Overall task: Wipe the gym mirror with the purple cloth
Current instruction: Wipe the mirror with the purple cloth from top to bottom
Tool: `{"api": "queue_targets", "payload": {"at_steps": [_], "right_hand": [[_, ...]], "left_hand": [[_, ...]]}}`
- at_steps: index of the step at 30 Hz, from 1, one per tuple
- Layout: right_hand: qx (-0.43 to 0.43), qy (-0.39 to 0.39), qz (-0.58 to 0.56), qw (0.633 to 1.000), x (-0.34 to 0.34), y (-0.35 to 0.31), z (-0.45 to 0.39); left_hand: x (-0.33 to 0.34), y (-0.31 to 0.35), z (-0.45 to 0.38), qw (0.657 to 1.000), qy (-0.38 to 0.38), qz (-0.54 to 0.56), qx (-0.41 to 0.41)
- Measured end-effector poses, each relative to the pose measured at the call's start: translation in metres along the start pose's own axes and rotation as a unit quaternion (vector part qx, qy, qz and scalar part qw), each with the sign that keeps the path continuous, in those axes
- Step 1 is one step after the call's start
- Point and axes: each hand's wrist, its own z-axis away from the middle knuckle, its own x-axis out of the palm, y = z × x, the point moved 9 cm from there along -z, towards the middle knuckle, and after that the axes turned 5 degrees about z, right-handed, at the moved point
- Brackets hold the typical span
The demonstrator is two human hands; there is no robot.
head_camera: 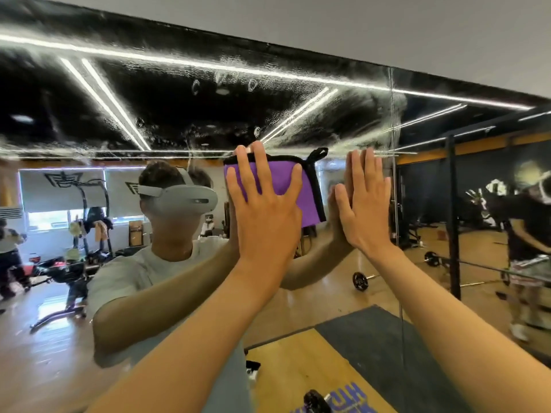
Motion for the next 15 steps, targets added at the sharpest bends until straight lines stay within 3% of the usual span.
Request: {"api": "queue_targets", "payload": {"at_steps": [15], "right_hand": [[-0.022,0.028,-0.04,0.999,0.004,0.005,0.003]], "left_hand": [[0.021,0.016,0.004,0.997,0.043,-0.058,-0.025]]}}
